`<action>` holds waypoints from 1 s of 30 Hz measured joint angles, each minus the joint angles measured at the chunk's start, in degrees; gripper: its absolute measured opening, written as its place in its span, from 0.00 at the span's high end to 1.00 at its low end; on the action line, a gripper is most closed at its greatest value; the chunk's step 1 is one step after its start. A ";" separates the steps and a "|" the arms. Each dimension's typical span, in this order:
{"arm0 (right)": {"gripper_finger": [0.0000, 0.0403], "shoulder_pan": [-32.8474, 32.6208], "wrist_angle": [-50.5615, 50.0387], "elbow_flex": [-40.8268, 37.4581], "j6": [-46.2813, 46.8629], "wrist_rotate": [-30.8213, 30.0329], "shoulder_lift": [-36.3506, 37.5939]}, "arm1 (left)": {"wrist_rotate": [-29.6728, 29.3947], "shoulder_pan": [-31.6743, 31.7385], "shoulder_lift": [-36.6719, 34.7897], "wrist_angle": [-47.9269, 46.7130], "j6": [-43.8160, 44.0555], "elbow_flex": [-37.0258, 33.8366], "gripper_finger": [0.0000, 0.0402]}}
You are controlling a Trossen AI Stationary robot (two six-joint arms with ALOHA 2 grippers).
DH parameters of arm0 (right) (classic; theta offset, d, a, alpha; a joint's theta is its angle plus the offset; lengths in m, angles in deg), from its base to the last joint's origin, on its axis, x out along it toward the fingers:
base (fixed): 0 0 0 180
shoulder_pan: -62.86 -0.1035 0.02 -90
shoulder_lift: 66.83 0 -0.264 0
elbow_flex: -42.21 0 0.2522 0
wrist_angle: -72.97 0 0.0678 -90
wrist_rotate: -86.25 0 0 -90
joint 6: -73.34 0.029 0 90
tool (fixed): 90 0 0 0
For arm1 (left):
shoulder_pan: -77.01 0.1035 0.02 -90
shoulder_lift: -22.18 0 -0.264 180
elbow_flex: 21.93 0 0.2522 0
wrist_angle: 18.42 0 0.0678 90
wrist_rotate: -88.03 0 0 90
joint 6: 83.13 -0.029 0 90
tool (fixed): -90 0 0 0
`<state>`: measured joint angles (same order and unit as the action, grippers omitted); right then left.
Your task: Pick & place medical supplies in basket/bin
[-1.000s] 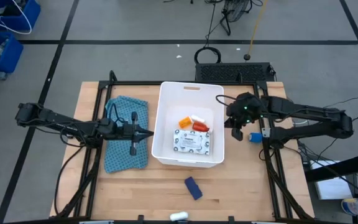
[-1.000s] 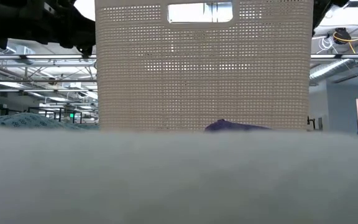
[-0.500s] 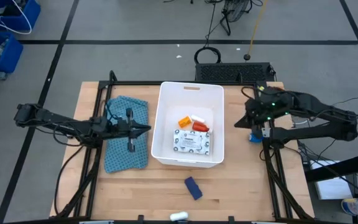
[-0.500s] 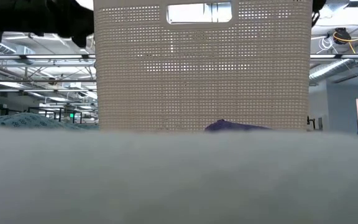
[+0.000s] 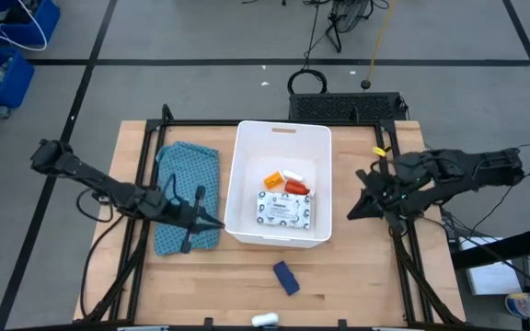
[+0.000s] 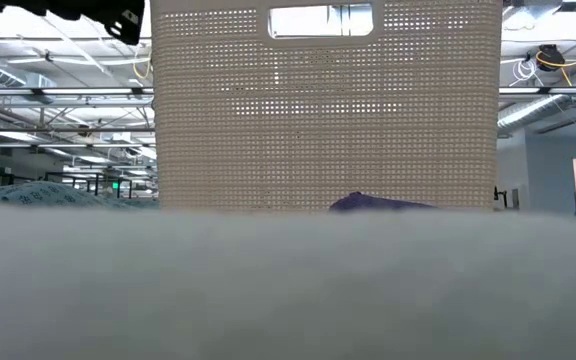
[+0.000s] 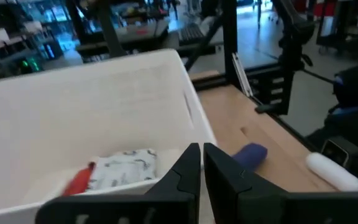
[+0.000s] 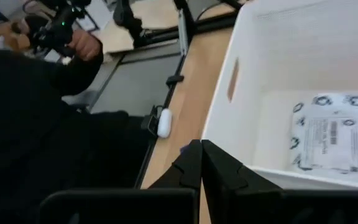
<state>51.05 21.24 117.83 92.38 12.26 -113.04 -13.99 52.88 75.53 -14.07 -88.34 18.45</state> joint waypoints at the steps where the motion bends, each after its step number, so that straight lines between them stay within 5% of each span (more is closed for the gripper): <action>1: 1.00 -0.92 -0.18 -0.02 -0.06 -0.71 -0.46 | -0.56 -0.80 1.60 0.22 0.45 0.61 0.94; 9: 1.00 -7.70 2.64 -3.77 -0.12 -0.99 -4.56 | -5.88 -5.68 12.76 2.39 0.32 6.36 0.94; 22: 1.00 -17.39 13.05 -4.68 -0.21 3.29 -9.94 | -11.57 -5.83 13.89 -2.22 -0.57 10.49 0.94; 30: 1.00 -21.10 13.52 -4.68 -0.09 -9.63 -18.06 | -15.54 -5.96 9.27 -3.53 -6.86 12.47 0.94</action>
<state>29.95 34.76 113.16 92.29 2.63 -131.10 -29.53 46.92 84.79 -17.60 -95.20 30.92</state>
